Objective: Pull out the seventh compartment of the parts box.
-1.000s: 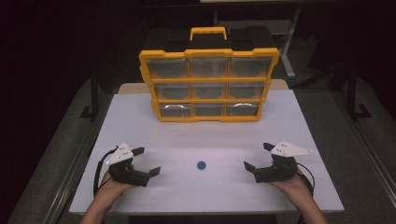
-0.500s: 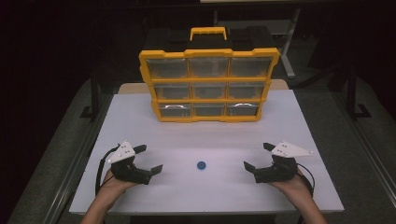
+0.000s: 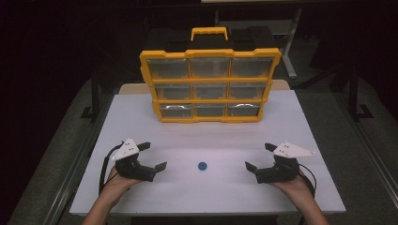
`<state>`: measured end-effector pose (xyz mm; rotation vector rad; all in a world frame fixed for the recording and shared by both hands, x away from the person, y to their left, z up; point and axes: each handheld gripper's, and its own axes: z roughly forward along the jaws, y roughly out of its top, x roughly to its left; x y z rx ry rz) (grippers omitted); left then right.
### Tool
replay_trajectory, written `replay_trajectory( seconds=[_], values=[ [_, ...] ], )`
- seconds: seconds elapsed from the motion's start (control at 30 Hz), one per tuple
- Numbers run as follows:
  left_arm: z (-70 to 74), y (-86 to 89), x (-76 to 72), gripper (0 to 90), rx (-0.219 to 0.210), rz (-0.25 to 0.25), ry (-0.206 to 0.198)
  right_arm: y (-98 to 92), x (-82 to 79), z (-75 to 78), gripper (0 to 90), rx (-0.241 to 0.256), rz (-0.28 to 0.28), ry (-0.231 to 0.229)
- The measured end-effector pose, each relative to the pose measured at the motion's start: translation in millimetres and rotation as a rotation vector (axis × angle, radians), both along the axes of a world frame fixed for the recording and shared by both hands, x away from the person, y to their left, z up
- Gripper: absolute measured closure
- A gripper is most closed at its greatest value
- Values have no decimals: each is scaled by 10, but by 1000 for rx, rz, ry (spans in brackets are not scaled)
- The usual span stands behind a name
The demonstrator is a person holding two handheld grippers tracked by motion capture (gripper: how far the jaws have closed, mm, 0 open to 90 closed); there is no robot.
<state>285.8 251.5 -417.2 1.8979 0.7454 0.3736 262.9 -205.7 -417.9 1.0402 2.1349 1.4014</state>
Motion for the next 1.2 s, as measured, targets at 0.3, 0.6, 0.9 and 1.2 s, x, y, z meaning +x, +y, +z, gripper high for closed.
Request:
replay_trajectory(
  seconds=[0.3,0.6,0.9,1.2],
  values=[
    [16,-50,35,0,-10,-7,-6,6,-3,0,0,2,1,5],
    [19,-111,77,0,-4,-19,-8,11,-6,-3,0,1,2,5],
    [32,-181,146,0,1,-31,1,25,-10,-5,0,5,5,7],
    [44,-230,199,0,-1,-31,-13,36,-12,-7,0,10,9,12]
  ],
)
